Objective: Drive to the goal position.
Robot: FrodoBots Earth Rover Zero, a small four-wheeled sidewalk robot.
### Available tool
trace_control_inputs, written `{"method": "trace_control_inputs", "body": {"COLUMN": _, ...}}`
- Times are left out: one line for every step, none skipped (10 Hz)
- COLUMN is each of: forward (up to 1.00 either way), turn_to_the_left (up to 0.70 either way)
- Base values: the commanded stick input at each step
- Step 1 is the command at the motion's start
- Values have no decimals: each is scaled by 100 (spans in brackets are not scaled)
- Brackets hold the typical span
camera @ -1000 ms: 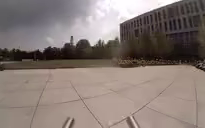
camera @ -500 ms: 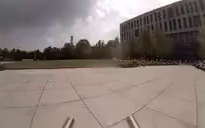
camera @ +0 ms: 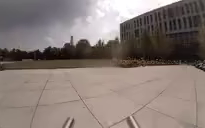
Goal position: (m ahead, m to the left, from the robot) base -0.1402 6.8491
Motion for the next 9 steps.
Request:
{"method": "trace_control_inputs", "body": {"forward": 70, "turn_to_the_left": 0}}
{"method": "trace_control_inputs", "body": {"forward": 70, "turn_to_the_left": 0}}
{"method": "trace_control_inputs", "body": {"forward": 70, "turn_to_the_left": 0}}
{"method": "trace_control_inputs", "body": {"forward": 70, "turn_to_the_left": 0}}
{"method": "trace_control_inputs", "body": {"forward": 70, "turn_to_the_left": 0}}
{"method": "trace_control_inputs", "body": {"forward": 70, "turn_to_the_left": 0}}
{"method": "trace_control_inputs", "body": {"forward": 70, "turn_to_the_left": 0}}
{"method": "trace_control_inputs", "body": {"forward": 70, "turn_to_the_left": 0}}
{"method": "trace_control_inputs", "body": {"forward": 70, "turn_to_the_left": 0}}
